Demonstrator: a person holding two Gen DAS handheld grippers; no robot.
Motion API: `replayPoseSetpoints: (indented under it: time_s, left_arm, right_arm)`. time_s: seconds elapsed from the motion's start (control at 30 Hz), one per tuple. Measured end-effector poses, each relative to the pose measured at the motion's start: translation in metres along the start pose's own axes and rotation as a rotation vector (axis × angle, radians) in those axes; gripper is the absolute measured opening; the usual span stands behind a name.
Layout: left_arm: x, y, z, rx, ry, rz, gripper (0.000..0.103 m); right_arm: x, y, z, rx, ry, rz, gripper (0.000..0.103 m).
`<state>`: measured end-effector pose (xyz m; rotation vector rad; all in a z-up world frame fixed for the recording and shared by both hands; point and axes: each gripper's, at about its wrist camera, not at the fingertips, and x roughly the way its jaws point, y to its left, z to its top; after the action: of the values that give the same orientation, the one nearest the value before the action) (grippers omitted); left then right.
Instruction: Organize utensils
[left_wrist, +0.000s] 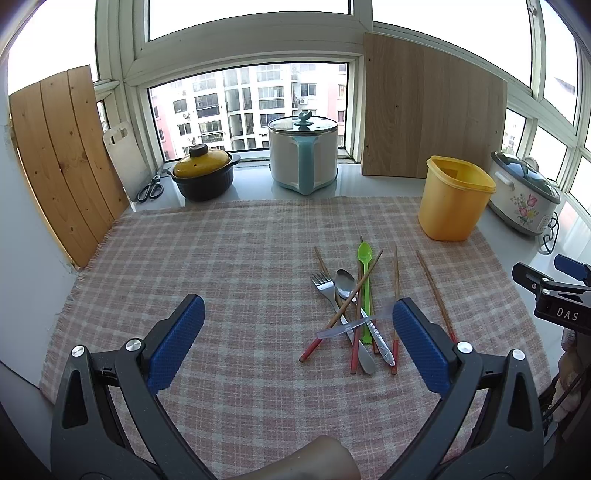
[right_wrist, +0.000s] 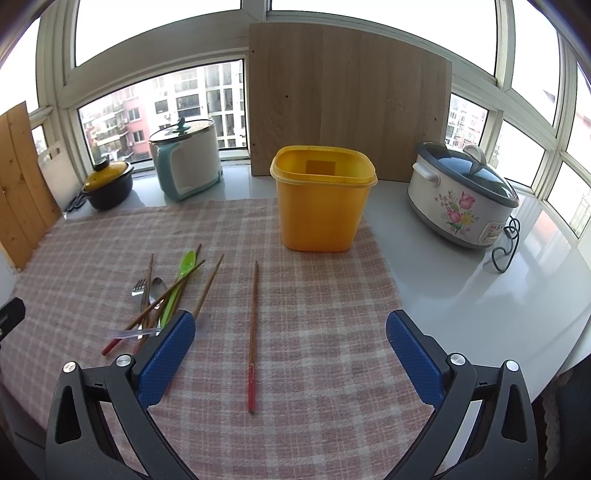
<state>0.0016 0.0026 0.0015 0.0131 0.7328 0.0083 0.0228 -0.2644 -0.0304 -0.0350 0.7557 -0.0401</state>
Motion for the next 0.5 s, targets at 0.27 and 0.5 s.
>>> replayPoseSetpoints:
  time_s: [0.27,0.5]
  left_arm:
    - [-0.0001,-0.0005,0.0003,0.0,0.0,0.0,0.103]
    - [0.0,-0.0008,0.0003,-0.001,0.0,0.0,0.103]
  right_arm:
    - [-0.0007,-0.0003,0.0013,-0.001,0.0,0.001,0.102]
    - [-0.0004,-0.0008,0.0017,0.0,0.002,0.0,0.102]
